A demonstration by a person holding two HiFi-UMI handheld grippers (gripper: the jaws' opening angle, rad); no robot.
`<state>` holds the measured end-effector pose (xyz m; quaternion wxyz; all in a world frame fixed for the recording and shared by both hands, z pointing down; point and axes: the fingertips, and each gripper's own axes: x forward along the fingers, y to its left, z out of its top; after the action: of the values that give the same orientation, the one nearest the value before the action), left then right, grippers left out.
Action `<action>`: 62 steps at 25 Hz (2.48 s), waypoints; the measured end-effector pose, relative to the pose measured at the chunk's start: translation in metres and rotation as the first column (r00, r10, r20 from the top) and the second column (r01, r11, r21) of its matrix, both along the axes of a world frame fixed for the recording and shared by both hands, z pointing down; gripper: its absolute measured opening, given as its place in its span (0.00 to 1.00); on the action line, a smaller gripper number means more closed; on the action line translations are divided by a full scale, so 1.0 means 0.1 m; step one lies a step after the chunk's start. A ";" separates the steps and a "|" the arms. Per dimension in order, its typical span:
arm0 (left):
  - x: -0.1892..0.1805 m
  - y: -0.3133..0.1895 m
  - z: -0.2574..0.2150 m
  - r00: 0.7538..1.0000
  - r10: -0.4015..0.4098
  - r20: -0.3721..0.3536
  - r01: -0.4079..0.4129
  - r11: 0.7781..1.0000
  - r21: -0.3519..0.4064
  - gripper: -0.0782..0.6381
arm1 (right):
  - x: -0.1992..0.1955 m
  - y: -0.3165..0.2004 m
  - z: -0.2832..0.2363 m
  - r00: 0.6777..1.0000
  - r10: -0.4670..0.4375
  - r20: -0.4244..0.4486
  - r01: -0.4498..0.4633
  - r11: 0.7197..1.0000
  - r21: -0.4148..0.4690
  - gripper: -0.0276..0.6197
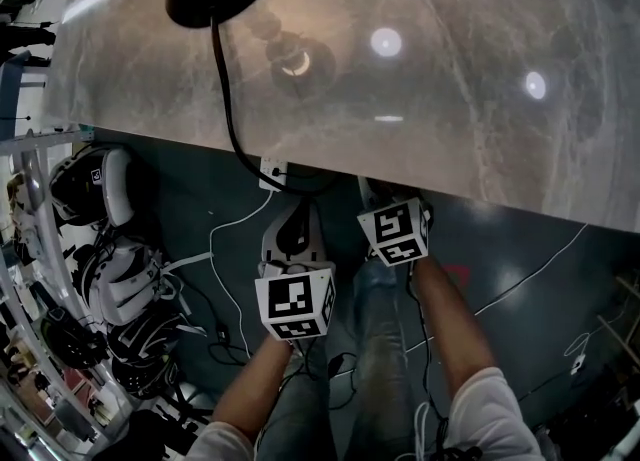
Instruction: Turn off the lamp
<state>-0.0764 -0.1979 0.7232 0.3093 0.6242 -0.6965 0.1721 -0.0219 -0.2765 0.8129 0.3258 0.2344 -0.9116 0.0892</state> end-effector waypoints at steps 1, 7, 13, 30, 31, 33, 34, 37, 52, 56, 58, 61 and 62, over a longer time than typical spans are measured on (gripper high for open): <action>0.02 0.00 -0.01 1.000 0.006 -0.004 -0.006 1.000 0.002 0.12 | 0.04 0.02 -0.02 1.000 0.004 0.003 -0.004 1.000 0.003 0.06; 0.24 0.07 -0.25 0.994 0.061 -0.095 -0.059 0.998 0.023 0.12 | 0.21 0.23 -0.34 0.996 0.054 0.076 -0.056 0.998 0.023 0.06; 0.37 0.32 -0.52 0.989 0.096 -0.114 -0.096 0.995 0.003 0.12 | 0.43 0.57 -0.69 0.990 0.103 0.093 -0.104 0.994 0.013 0.06; 0.61 0.72 -1.47 0.935 0.154 -0.320 -0.155 0.988 0.024 0.19 | 0.31 1.18 -1.65 0.965 0.202 0.165 -0.205 0.979 0.001 0.06; 0.63 0.71 -1.49 0.930 0.166 -0.329 -0.167 0.986 0.026 0.23 | 0.29 1.20 -1.66 0.967 0.197 0.163 -0.201 0.980 0.004 0.06; 0.65 0.70 -1.50 0.921 0.180 -0.346 -0.182 0.983 0.028 0.26 | 0.28 1.22 -1.65 0.968 0.192 0.159 -0.197 0.980 0.014 0.06; 0.65 0.69 -1.50 0.918 0.183 -0.352 -0.184 0.982 0.030 0.28 | 0.28 1.22 -1.64 0.969 0.192 0.158 -0.197 0.980 0.020 0.06; 0.65 0.63 -1.49 0.911 0.188 -0.367 -0.191 0.981 0.029 0.31 | 0.26 1.22 -1.62 0.970 0.192 0.152 -0.200 0.979 0.037 0.06; 0.64 0.46 -1.31 0.926 0.179 -0.333 -0.225 0.969 -0.105 0.30 | 0.26 1.34 -1.47 0.981 0.163 0.104 -0.167 0.985 0.032 0.06; 0.61 0.48 -1.28 0.930 0.170 -0.326 -0.220 0.968 -0.123 0.26 | 0.24 1.38 -1.46 0.984 0.149 0.098 -0.153 0.988 0.037 0.06; 0.62 0.47 -1.27 0.928 0.175 -0.328 -0.226 0.966 -0.123 0.25 | 0.23 1.38 -1.46 0.984 0.146 0.099 -0.150 0.988 0.035 0.06; 0.63 0.45 -1.26 0.926 0.182 -0.332 -0.233 0.965 -0.123 0.25 | 0.23 1.38 -1.44 0.984 0.144 0.100 -0.148 0.988 0.034 0.06; 0.63 0.45 -1.24 0.925 0.182 -0.334 -0.234 0.964 -0.124 0.25 | 0.23 1.38 -1.43 0.985 0.143 0.101 -0.147 0.989 0.033 0.06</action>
<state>-0.0131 -0.1528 0.5988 0.4473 0.6872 -0.5506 0.1566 0.0014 -0.1384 0.6700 0.2683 0.3022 -0.9086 0.1055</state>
